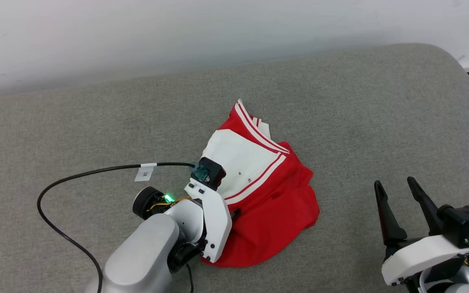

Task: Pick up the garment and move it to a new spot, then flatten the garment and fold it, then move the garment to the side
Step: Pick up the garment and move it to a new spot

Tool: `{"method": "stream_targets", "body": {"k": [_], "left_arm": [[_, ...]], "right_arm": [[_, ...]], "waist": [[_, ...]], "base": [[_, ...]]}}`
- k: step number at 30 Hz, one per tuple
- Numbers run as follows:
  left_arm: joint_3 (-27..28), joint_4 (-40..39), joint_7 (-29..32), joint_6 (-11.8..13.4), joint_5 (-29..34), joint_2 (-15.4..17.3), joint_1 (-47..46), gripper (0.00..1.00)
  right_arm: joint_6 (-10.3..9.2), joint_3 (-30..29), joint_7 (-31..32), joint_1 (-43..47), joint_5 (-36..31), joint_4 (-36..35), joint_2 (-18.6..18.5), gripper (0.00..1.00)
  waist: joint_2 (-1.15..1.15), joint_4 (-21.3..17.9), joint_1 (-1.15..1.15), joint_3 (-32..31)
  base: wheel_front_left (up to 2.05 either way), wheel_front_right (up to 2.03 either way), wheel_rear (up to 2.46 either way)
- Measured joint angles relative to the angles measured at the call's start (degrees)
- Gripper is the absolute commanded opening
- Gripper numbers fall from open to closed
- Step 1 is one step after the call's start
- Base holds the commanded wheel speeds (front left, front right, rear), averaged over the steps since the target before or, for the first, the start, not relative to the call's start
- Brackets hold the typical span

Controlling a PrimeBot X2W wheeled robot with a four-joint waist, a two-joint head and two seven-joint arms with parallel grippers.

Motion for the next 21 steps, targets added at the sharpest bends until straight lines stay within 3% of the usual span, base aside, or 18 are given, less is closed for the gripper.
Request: {"method": "stream_targets", "body": {"k": [2,11,17,21], "left_arm": [[-0.38,0.25,0.68,-0.11,-0.30,0.37,-0.09,0.00],[-0.86,-2.55,-5.17,0.87,2.98,2.54,-3.05,0.00],[0.63,-10.34,-9.13,5.13,6.46,6.68,-2.67,0.00],[2.80,-15.75,-8.77,10.26,6.37,10.69,4.46,0.00]], "right_arm": [[0.00,0.02,-0.22,-0.12,0.08,0.26,0.00,1.00],[0.00,-1.18,-0.48,-0.11,0.11,0.82,0.00,1.00],[0.00,-1.59,-0.13,0.69,0.01,0.56,0.00,1.00],[-0.01,-2.01,0.46,0.99,0.00,0.02,0.01,1.00]], "waist": [[0.00,-0.23,0.00,0.23],[0.00,1.90,0.00,-0.67],[0.00,5.33,0.00,-2.32],[0.00,7.71,0.00,-3.29]], "base": [[0.00,0.00,0.00],[0.00,0.00,0.00],[0.00,0.00,0.00],[0.00,0.00,0.00]]}}
